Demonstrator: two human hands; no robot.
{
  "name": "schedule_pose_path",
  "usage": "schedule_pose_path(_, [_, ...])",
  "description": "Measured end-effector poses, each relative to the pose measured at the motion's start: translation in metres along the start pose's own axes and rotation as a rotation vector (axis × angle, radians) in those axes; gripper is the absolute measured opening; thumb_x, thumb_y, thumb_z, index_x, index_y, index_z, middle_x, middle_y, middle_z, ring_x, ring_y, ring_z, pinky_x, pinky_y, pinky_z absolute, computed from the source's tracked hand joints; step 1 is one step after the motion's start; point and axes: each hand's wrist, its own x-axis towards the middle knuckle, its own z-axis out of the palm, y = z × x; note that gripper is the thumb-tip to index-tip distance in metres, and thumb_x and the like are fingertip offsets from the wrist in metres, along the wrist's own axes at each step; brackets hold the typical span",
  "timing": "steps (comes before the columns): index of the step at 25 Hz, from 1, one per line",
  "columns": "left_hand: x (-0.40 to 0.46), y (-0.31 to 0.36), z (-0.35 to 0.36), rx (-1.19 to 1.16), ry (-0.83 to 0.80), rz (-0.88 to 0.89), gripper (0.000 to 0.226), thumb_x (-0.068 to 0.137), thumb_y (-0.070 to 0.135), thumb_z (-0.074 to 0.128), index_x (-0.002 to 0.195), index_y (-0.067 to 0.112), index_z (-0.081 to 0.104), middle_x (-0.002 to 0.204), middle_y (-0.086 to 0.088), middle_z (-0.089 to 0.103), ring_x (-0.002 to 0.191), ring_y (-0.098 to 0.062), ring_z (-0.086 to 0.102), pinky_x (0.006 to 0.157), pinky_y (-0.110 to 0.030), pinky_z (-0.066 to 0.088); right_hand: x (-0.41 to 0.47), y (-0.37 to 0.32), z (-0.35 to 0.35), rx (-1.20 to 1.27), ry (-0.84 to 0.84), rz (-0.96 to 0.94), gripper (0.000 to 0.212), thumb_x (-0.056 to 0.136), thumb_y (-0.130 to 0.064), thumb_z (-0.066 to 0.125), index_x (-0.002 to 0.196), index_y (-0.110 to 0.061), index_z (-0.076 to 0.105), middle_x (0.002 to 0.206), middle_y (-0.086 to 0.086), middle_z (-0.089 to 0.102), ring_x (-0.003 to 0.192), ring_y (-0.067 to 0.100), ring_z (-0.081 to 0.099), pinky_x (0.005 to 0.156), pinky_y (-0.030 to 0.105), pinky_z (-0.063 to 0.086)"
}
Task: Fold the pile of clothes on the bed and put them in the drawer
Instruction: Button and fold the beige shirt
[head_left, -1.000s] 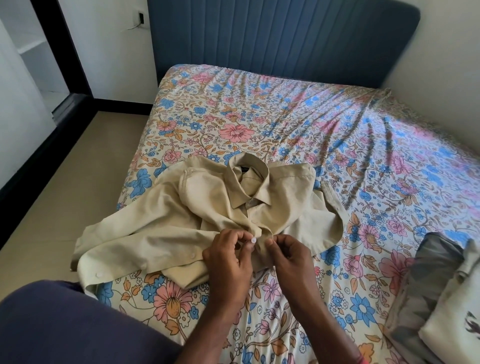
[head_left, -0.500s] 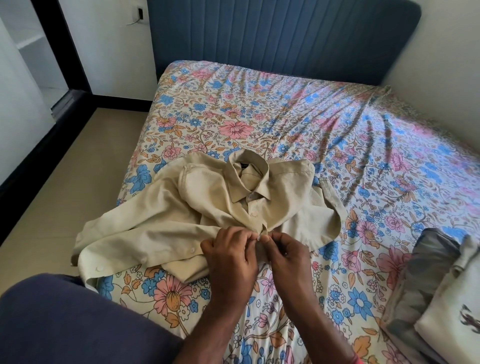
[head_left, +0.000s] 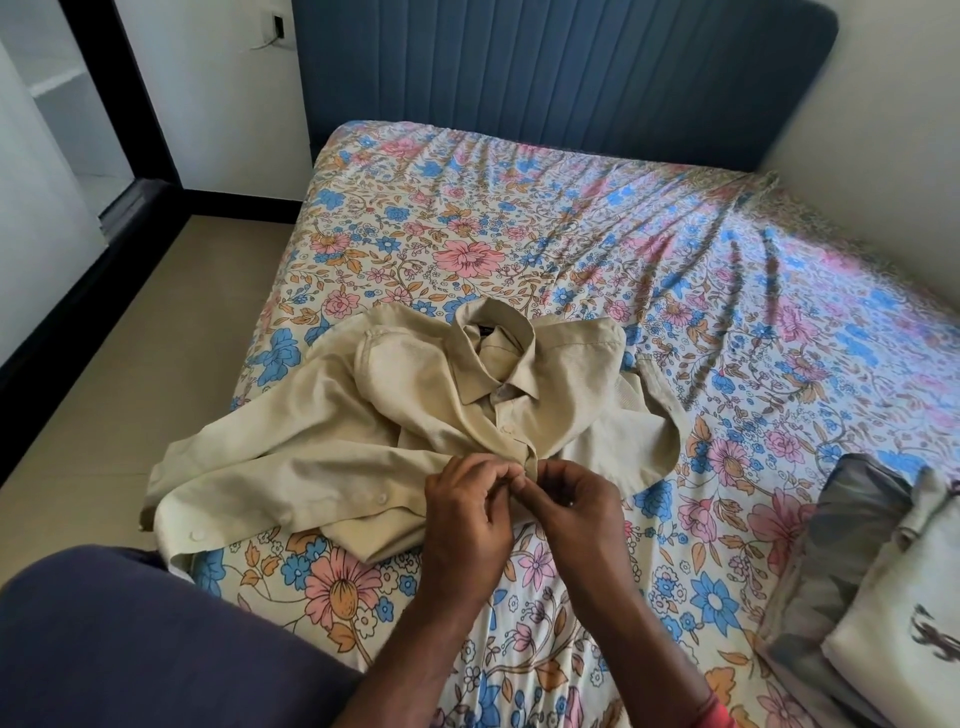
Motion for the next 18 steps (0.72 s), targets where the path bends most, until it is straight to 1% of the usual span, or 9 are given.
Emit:
schedule_pose_path(2, [0.001, -0.002, -0.001, -0.033, -0.015, 0.007, 0.023, 0.086, 0.002, 0.069, 0.101, 0.019, 0.074, 0.100, 0.013, 0.069, 0.098, -0.007, 0.064, 0.086, -0.047, 0.054, 0.002, 0.001, -0.001, -0.036, -0.009, 0.013, 0.002, 0.092, -0.013, 0.076, 0.092, -0.012, 0.077, 0.084, 0.011, 0.077, 0.085, 0.034, 0.074, 0.082, 0.048, 0.060])
schedule_pose_path(6, [0.004, -0.007, -0.002, -0.074, -0.063, 0.016, 0.026, 0.086, 0.009, 0.063, 0.105, 0.023, 0.075, 0.103, 0.018, 0.068, 0.102, -0.006, 0.063, 0.086, -0.047, 0.055, 0.006, 0.002, -0.004, -0.183, 0.066, -0.061, 0.006, 0.088, -0.016, 0.081, 0.085, -0.017, 0.075, 0.076, 0.006, 0.075, 0.074, 0.030, 0.073, 0.071, 0.051, 0.061])
schedule_pose_path(8, [0.007, -0.007, -0.005, -0.087, -0.066, 0.017, 0.031, 0.088, 0.011, 0.059, 0.113, 0.025, 0.072, 0.110, 0.019, 0.066, 0.109, -0.007, 0.060, 0.091, -0.049, 0.053, 0.007, 0.002, -0.009, -0.271, 0.076, -0.097, 0.008, 0.087, -0.015, 0.081, 0.085, -0.019, 0.074, 0.074, 0.000, 0.075, 0.068, 0.020, 0.073, 0.066, 0.046, 0.062])
schedule_pose_path(10, [0.010, -0.007, -0.008, -0.014, -0.067, 0.084, 0.042, 0.090, 0.012, 0.058, 0.127, 0.029, 0.064, 0.126, 0.018, 0.061, 0.121, -0.008, 0.054, 0.100, -0.050, 0.047, 0.006, 0.002, -0.013, -0.336, 0.067, -0.130, 0.008, 0.087, -0.014, 0.081, 0.087, -0.020, 0.076, 0.074, -0.006, 0.076, 0.066, 0.013, 0.074, 0.064, 0.043, 0.062])
schedule_pose_path(12, [0.015, -0.008, -0.009, 0.086, -0.116, 0.179, 0.051, 0.089, 0.011, 0.059, 0.135, 0.033, 0.060, 0.145, 0.017, 0.053, 0.134, -0.008, 0.046, 0.105, -0.043, 0.036, 0.005, 0.002, -0.016, -0.405, 0.059, -0.186, 0.007, 0.087, -0.018, 0.082, 0.090, -0.021, 0.078, 0.077, -0.012, 0.077, 0.069, 0.007, 0.074, 0.066, 0.034, 0.062])
schedule_pose_path(13, [0.016, -0.008, -0.008, 0.115, -0.153, 0.210, 0.051, 0.090, 0.012, 0.059, 0.136, 0.033, 0.061, 0.149, 0.018, 0.052, 0.137, -0.008, 0.043, 0.104, -0.041, 0.033, 0.004, 0.002, -0.017, -0.441, 0.051, -0.220, 0.005, 0.087, -0.019, 0.082, 0.090, -0.022, 0.079, 0.078, -0.016, 0.076, 0.072, 0.005, 0.074, 0.068, 0.028, 0.061])
schedule_pose_path(15, [0.016, -0.011, -0.006, 0.118, -0.202, 0.235, 0.044, 0.093, 0.019, 0.055, 0.134, 0.031, 0.065, 0.140, 0.019, 0.060, 0.134, -0.006, 0.047, 0.101, -0.047, 0.036, 0.003, 0.002, -0.016, -0.508, 0.062, -0.296, 0.010, 0.086, -0.015, 0.082, 0.092, -0.023, 0.082, 0.078, -0.024, 0.075, 0.075, 0.000, 0.072, 0.071, 0.017, 0.057])
schedule_pose_path(16, [0.015, -0.012, -0.005, 0.113, -0.202, 0.230, 0.041, 0.093, 0.022, 0.053, 0.130, 0.030, 0.068, 0.130, 0.020, 0.066, 0.127, -0.006, 0.052, 0.097, -0.050, 0.038, 0.002, 0.001, -0.016, -0.531, 0.082, -0.336, 0.016, 0.084, -0.010, 0.083, 0.093, -0.024, 0.082, 0.078, -0.028, 0.073, 0.076, -0.002, 0.071, 0.072, 0.011, 0.054])
schedule_pose_path(18, [0.014, -0.012, -0.006, 0.124, -0.159, 0.215, 0.034, 0.093, 0.027, 0.054, 0.120, 0.031, 0.072, 0.114, 0.020, 0.070, 0.113, -0.007, 0.056, 0.090, -0.049, 0.039, 0.002, 0.002, -0.016, -0.560, 0.130, -0.419, 0.024, 0.079, -0.003, 0.085, 0.093, -0.021, 0.084, 0.076, -0.032, 0.069, 0.076, -0.006, 0.069, 0.072, 0.004, 0.048])
